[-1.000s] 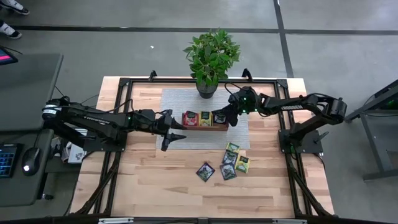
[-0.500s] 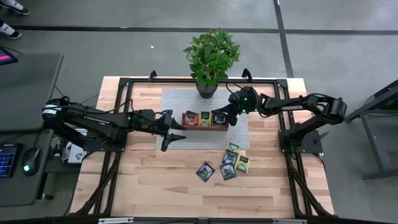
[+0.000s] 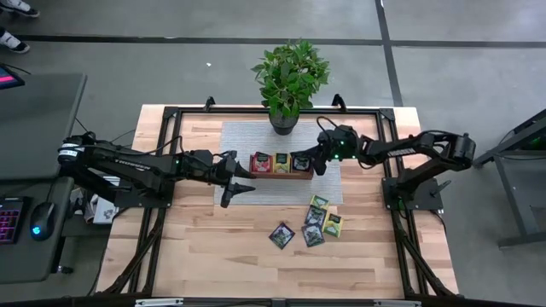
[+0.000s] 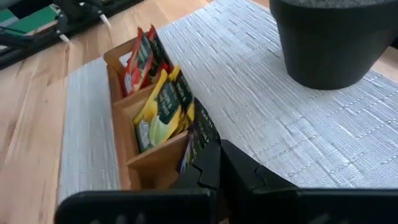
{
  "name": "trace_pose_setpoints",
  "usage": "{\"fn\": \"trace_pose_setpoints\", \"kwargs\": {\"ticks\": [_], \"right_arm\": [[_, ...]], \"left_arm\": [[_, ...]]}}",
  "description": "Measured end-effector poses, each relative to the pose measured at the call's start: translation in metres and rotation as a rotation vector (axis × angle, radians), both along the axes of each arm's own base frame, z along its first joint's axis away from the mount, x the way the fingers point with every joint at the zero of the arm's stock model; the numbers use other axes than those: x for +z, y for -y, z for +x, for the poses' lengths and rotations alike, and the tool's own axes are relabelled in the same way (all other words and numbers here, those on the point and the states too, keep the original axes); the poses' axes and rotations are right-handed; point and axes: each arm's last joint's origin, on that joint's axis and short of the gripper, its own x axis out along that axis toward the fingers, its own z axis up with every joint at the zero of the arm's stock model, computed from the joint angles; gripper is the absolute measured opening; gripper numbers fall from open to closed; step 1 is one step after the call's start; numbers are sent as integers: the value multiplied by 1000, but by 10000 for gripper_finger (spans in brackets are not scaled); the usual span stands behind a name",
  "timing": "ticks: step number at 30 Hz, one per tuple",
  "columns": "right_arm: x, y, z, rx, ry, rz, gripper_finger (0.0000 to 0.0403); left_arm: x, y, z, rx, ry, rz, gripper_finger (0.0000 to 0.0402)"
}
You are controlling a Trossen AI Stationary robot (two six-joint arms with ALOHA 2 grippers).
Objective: Pick & Place Tea
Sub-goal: Adjust the violet tea bag in the right section of the wooden organizer, then put the violet tea bag into the right section of the wooden organizer
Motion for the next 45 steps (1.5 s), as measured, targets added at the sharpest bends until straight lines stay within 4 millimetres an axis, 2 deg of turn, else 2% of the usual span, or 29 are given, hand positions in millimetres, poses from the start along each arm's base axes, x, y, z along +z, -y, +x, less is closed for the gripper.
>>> {"fn": "trace_pose_setpoints", "kwargs": {"ticks": [15,29,37,41,45], "right_arm": [[-6,-5,-3,-60,-30,-16,7],[-4,-5,-3,-69,-14,-18,62],[11,-5,-10,-123,-13,-99,95],[24,-8,-17,-117,0,-109,88],[25,-16,-24,-66,-51,-71,39]], "left_arm": [[0,0,0,-1,1,-1,184],[0,0,0,-2,1,-1,184],[0,0,0,-2,1,-1,184],[0,0,0,-2,1,-1,184],[0,0,0,-2,1,-1,184]]}}
